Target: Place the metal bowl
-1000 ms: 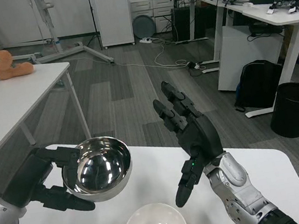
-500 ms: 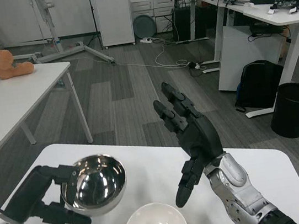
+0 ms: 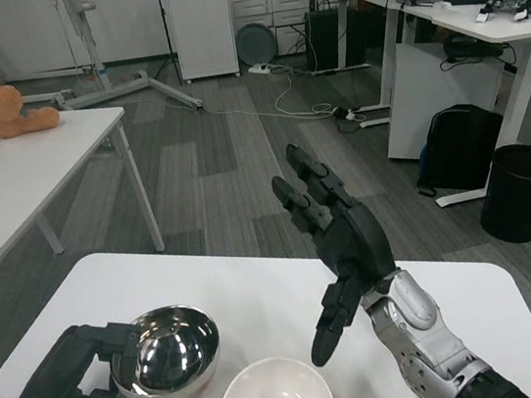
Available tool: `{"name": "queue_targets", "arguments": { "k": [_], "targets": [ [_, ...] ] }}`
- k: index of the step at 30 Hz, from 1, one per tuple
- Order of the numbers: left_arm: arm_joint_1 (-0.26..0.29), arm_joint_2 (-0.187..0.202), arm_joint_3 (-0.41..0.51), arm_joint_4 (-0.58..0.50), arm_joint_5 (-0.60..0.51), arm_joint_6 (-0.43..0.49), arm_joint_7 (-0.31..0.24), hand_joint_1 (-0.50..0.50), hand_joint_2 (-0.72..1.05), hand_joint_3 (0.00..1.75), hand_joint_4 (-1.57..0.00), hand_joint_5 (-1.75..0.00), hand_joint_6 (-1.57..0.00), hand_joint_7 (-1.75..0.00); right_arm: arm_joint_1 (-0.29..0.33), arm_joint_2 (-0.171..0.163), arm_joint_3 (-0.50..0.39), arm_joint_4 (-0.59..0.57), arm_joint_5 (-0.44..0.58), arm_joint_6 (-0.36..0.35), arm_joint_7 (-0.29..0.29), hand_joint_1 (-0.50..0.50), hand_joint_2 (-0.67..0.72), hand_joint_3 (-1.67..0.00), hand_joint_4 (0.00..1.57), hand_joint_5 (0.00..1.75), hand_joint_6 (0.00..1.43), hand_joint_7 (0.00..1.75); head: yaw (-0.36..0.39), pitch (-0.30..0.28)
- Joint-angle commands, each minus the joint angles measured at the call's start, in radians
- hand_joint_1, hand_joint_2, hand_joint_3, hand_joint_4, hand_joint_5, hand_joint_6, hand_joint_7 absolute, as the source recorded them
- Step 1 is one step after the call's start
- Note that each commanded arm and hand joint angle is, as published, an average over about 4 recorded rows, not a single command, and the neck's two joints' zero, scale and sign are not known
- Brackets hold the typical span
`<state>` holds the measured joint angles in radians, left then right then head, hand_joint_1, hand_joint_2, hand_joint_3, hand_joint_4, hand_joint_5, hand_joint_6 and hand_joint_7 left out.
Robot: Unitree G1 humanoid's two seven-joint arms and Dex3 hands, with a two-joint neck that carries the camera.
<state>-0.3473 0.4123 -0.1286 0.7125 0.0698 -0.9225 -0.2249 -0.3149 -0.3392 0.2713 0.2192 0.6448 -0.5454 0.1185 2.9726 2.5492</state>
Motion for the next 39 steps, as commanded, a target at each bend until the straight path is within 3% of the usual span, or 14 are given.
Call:
{"name": "queue_targets", "arguments": {
  "k": [1,10,17,20,22,28,35,39],
  "targets": [
    [0.005,0.002,-0.001,0.019,-0.002,-0.003,0.007,-0.49,0.49,0.0,-0.91,-1.75,-1.34,-1.66,0.009,0.0,-0.001,0.009,0.004,-0.011,-0.002,-0.42,0.53,0.0,0.0,0.0,0.0,0.0,0.0,-0.002],
    [0.006,0.002,-0.027,0.027,-0.072,0.072,-0.032,-0.5,0.41,0.0,-0.32,-1.75,-1.28,-1.68,0.009,0.0,0.0,0.011,0.006,-0.011,-0.002,-0.42,0.53,0.0,0.0,0.0,0.0,0.0,0.001,-0.014],
    [0.009,0.002,-0.028,0.027,-0.107,0.112,-0.058,-0.5,0.07,0.0,-0.11,-1.75,-1.13,-1.55,0.009,0.0,-0.001,0.011,0.006,-0.011,-0.002,-0.42,0.53,0.0,0.0,0.0,0.0,0.0,0.003,-0.023],
    [0.013,0.002,-0.028,0.027,-0.121,0.129,-0.073,-0.5,-0.19,0.0,-0.02,-1.49,-0.96,-1.38,0.01,0.0,-0.001,0.011,0.006,-0.011,-0.002,-0.42,0.53,0.0,0.0,0.0,0.0,0.0,0.005,-0.028],
    [0.017,0.002,-0.029,0.026,-0.125,0.138,-0.083,-0.5,-0.3,0.0,0.0,-1.28,-0.88,-1.29,0.01,0.0,0.0,0.011,0.006,-0.011,-0.002,-0.42,0.53,0.0,0.0,0.0,0.0,0.0,0.006,-0.031],
    [0.021,0.002,-0.029,0.023,-0.136,0.142,-0.091,-0.5,-0.57,0.0,0.0,-1.0,-0.52,-1.06,0.01,0.001,-0.001,0.011,0.005,-0.011,-0.002,-0.42,0.53,0.0,0.0,0.0,0.0,0.0,0.008,-0.041],
    [0.027,0.002,-0.017,0.014,-0.171,0.128,-0.087,-0.5,-0.64,0.04,0.0,-0.87,-0.3,-0.94,0.01,0.002,0.0,0.011,0.005,-0.011,-0.002,-0.42,0.53,0.0,0.0,0.0,0.0,0.0,0.009,-0.042],
    [0.037,0.002,-0.002,-0.04,-0.246,0.123,-0.077,-0.5,-0.64,0.0,0.0,-0.92,-0.12,-0.91,0.009,0.002,0.0,0.01,0.005,-0.011,-0.002,-0.42,0.53,0.0,0.0,0.0,0.0,0.0,0.011,-0.042]
  ]
}}
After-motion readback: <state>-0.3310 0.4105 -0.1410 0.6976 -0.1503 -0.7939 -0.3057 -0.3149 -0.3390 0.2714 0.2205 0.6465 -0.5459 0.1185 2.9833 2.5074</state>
